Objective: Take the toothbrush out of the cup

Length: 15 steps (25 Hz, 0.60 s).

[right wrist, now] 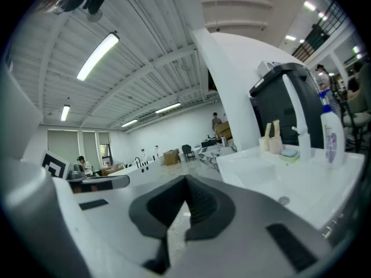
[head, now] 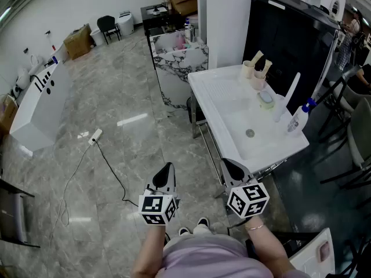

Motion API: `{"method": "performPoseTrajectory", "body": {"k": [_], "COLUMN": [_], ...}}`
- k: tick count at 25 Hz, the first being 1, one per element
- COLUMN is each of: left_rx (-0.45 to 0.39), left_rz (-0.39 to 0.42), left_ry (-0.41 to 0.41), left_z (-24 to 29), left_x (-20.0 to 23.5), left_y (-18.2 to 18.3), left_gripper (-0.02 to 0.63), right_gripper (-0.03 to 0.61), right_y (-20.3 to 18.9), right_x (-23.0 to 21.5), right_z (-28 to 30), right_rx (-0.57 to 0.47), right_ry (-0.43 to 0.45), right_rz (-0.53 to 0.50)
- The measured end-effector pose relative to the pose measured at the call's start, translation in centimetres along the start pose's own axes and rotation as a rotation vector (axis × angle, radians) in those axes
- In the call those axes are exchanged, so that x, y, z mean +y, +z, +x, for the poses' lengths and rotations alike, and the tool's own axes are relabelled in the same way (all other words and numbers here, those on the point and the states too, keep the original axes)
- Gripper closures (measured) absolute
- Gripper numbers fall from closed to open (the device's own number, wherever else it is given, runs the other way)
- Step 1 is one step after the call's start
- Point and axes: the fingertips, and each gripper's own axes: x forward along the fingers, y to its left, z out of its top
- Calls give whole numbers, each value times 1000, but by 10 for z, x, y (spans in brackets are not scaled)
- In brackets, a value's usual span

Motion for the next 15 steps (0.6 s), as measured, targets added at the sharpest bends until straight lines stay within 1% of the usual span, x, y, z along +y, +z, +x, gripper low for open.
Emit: {"method": "performPoseTrajectory", "body": {"k": [5,15], "left_rx": [-11,-7], "left_rz": [-9,-30], "left_ry": [2,6], "left_z": [2,16], "left_x": [-4,3], "left_y": [-1,-4], "left_gripper": [614,614], "right_gripper": [575,573], "right_y": [3,18], "right_x": [-12,-41], "right_z": [-7,-7], "right_rx": [-23,-62], "right_ry": [-35,-139], "right_rz": [10,1]}}
